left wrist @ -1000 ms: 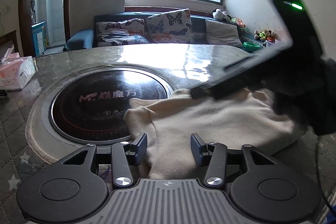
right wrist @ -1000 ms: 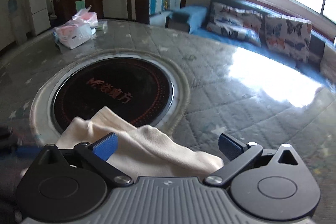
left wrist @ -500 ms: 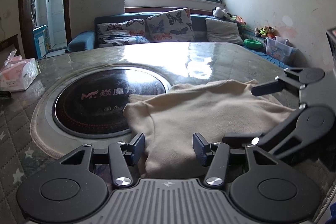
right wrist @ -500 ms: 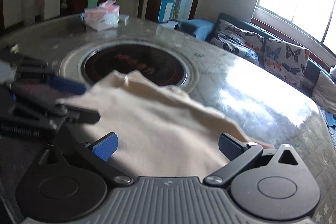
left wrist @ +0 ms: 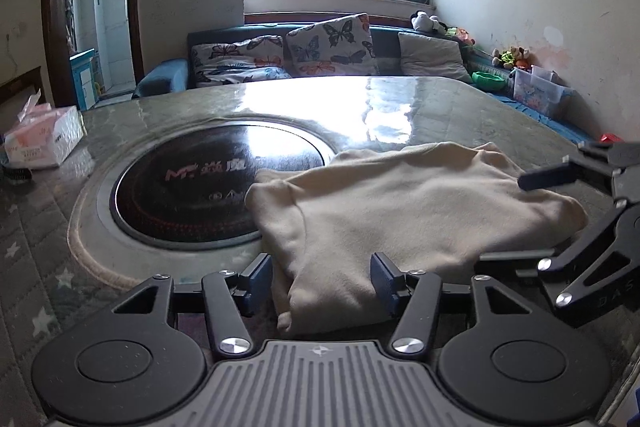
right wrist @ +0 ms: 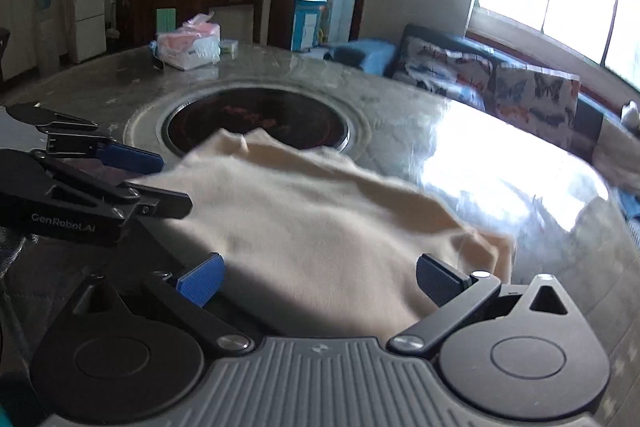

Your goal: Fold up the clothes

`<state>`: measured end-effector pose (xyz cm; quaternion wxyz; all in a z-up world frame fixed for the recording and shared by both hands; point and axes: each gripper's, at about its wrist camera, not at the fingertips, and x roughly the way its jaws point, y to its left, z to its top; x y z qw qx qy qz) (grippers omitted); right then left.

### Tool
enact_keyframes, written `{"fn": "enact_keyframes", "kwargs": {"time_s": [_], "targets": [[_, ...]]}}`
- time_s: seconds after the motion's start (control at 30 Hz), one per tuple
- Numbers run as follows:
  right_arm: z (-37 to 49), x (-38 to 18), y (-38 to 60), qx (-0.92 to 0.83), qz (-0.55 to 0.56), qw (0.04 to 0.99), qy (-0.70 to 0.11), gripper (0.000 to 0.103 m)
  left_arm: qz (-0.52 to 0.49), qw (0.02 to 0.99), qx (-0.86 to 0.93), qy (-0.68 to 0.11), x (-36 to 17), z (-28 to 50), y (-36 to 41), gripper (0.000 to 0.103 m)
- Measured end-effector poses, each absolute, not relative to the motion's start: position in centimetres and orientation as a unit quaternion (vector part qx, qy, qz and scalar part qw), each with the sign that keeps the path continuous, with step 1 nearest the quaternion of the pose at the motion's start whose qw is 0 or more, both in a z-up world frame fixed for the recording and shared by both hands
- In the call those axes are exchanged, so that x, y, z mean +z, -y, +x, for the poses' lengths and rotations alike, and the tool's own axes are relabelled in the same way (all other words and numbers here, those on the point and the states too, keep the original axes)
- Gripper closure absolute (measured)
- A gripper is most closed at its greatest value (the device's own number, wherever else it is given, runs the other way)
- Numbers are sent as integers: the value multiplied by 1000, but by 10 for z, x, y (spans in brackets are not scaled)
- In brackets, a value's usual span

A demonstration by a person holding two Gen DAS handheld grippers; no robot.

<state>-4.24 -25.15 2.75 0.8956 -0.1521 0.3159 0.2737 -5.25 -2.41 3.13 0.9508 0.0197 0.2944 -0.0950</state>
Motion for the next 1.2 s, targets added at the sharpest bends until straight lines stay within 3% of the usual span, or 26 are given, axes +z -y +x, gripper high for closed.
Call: {"fn": "enact_keyframes", "kwargs": {"time_s": [0.37, 0.77, 1.2], "targets": [[-53, 48, 274, 266, -87, 911, -303, 0, 13, 955, -120, -271, 49, -58, 33, 45], [-57, 38, 294, 361, 2, 862, -356, 0, 20, 946, -123, -300, 29, -53, 35, 47], [-59, 48, 271, 401, -10, 849, -345, 0, 10, 948, -113, -298, 32, -58, 21, 47]]}}
